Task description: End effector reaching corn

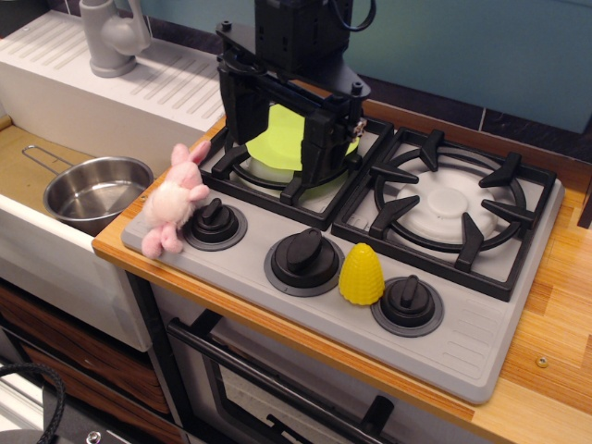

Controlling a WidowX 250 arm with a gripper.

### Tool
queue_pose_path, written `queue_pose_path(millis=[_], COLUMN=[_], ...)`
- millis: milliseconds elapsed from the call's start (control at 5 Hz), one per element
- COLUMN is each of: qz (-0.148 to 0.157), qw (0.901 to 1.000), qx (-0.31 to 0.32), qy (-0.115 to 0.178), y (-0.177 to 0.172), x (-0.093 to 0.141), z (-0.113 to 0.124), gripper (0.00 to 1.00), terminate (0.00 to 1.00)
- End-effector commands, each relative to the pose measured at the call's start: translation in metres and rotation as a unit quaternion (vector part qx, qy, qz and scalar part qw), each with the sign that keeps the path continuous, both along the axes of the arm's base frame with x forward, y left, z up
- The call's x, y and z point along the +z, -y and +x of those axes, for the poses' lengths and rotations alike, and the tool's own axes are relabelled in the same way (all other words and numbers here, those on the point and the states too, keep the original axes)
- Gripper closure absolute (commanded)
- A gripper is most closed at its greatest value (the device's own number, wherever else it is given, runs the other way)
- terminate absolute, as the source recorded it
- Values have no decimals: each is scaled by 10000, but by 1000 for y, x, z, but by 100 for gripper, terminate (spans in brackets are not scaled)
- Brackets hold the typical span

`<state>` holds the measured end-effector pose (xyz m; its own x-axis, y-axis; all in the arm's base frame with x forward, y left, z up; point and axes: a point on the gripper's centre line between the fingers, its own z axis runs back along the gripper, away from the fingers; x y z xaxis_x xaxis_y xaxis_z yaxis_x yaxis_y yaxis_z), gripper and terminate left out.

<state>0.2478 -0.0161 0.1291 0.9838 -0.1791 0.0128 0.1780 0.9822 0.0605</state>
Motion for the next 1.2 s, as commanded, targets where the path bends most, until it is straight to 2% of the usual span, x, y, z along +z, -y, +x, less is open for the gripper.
queue_pose_path(millis=[0, 200, 600, 1000], qz=[144, 199, 224, 295], qw=[9995, 9995, 9986, 9980], qx=[121, 47, -89, -221], qy=[241, 230, 462, 507], y=[31, 43, 62, 59], x=[19, 19, -4, -13], z=[1, 1, 10, 16], gripper=[0, 0, 0, 0], terminate=[0, 0, 0, 0])
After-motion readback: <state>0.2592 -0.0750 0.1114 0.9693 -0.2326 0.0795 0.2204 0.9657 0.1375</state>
